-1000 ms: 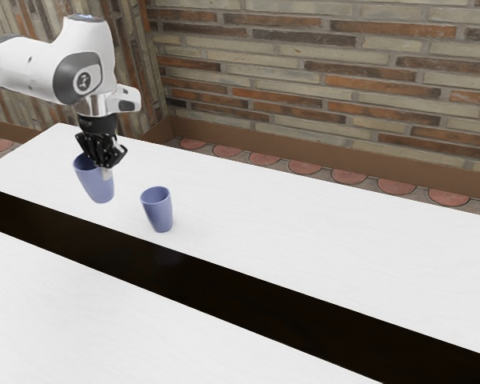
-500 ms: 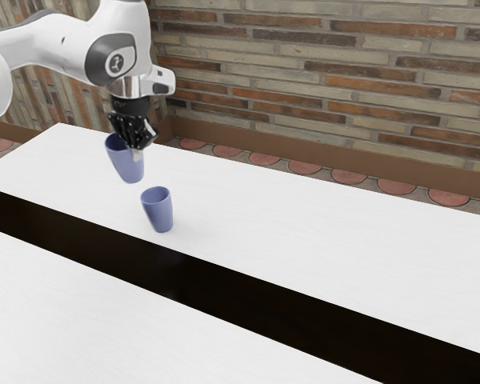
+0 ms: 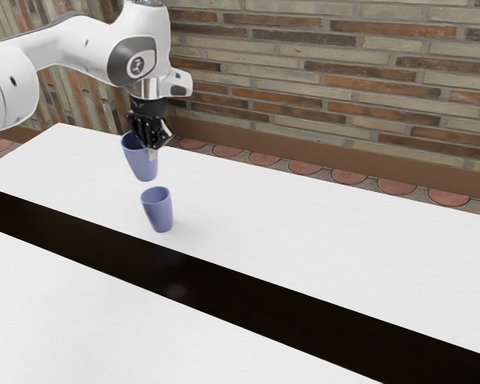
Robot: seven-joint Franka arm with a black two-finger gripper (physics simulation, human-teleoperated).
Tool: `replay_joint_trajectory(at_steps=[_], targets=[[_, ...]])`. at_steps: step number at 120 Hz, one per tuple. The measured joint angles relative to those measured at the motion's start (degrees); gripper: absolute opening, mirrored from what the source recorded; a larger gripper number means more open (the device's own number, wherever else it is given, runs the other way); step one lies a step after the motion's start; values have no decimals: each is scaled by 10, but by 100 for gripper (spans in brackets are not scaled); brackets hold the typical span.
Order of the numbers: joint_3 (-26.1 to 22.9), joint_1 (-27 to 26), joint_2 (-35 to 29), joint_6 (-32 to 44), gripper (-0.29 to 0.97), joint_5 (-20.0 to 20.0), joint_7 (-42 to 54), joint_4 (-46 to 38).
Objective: Place the left cup onto the right cup
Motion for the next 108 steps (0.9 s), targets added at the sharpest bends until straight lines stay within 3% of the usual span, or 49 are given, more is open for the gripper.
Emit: replay_joint_trajectory(at_steps=[108], targets=[[-27, 29, 54, -3, -10, 26, -3, 41]])
